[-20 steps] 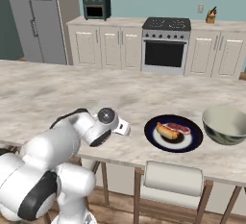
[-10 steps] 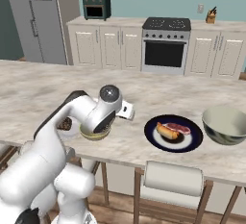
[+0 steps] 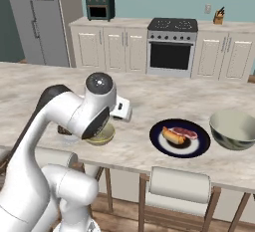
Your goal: Take the smaller bowl and place it next to the appetizer plate on the dining counter , and place the larger bowl next to the plate with cooked food.
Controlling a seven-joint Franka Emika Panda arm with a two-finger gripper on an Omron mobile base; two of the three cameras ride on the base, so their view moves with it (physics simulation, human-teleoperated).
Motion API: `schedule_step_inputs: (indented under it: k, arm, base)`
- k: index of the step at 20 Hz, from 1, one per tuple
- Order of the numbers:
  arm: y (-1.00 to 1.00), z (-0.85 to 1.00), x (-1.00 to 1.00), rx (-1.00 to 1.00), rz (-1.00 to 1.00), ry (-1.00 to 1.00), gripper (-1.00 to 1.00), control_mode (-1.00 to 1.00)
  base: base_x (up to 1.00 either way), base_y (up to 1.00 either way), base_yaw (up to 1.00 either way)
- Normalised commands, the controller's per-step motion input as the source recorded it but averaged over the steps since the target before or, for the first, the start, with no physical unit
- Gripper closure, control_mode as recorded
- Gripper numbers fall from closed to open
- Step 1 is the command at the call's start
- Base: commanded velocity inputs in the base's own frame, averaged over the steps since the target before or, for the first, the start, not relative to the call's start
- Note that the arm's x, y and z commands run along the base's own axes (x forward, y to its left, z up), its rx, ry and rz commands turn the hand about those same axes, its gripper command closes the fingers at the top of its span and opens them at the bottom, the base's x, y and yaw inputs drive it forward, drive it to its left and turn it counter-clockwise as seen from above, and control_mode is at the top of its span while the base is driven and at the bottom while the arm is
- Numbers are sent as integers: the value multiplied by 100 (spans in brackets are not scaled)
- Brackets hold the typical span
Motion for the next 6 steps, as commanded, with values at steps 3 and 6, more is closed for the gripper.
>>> schedule_step_inputs:
  k: [3,6]
  arm:
    - [0,95,-100,0,4,11,-100,-100]
    - [0,72,-100,0,2,9,-100,-100]
  base:
    - [0,0,0]
    - [0,0,0]
